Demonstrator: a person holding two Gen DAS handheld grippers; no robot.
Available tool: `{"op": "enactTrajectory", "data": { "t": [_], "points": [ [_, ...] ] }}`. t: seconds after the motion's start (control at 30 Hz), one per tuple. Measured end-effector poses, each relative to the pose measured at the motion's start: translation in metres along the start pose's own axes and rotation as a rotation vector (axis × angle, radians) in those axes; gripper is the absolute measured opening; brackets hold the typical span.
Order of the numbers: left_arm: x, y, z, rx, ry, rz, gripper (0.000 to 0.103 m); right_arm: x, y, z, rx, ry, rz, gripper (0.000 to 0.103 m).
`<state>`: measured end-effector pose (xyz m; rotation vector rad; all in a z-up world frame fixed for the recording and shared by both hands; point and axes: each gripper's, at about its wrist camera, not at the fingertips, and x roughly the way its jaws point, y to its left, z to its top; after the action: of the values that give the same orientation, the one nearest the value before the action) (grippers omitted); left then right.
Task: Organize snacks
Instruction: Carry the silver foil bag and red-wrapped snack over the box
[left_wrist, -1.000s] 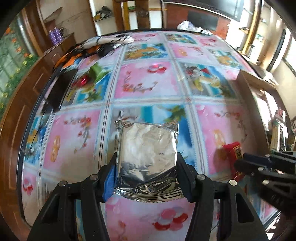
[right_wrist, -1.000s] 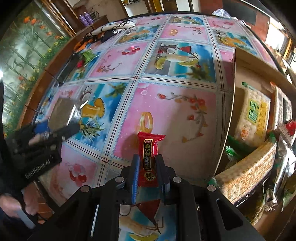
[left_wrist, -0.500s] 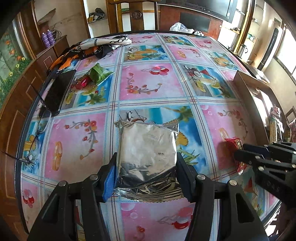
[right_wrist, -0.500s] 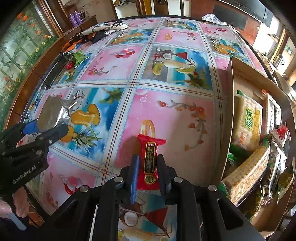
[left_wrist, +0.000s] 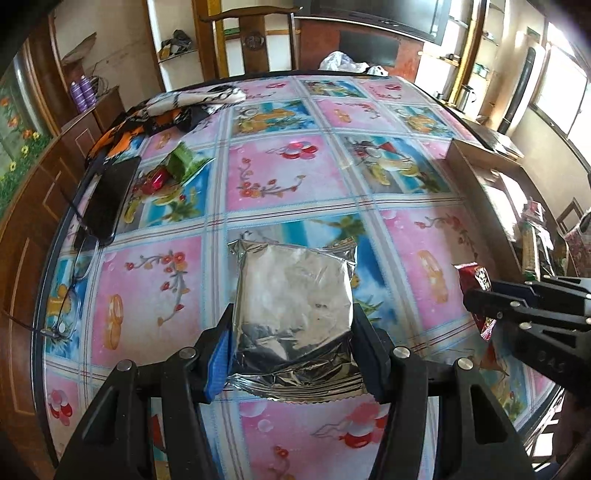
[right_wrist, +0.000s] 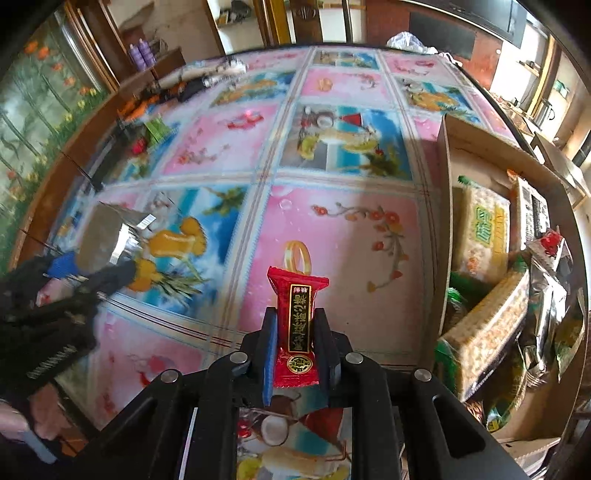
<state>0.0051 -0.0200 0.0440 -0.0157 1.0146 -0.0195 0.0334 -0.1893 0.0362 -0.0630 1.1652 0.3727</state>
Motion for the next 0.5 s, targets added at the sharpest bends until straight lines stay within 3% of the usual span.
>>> {"op": "enactTrajectory", "data": {
  "t": [0.5],
  "points": [
    [-0.017,-0.044,0.001,0.074,-0.051,0.058,0.057,-0.043,-0.02,-0.007,0.031,-0.095,0.09,0.019]
  ]
}}
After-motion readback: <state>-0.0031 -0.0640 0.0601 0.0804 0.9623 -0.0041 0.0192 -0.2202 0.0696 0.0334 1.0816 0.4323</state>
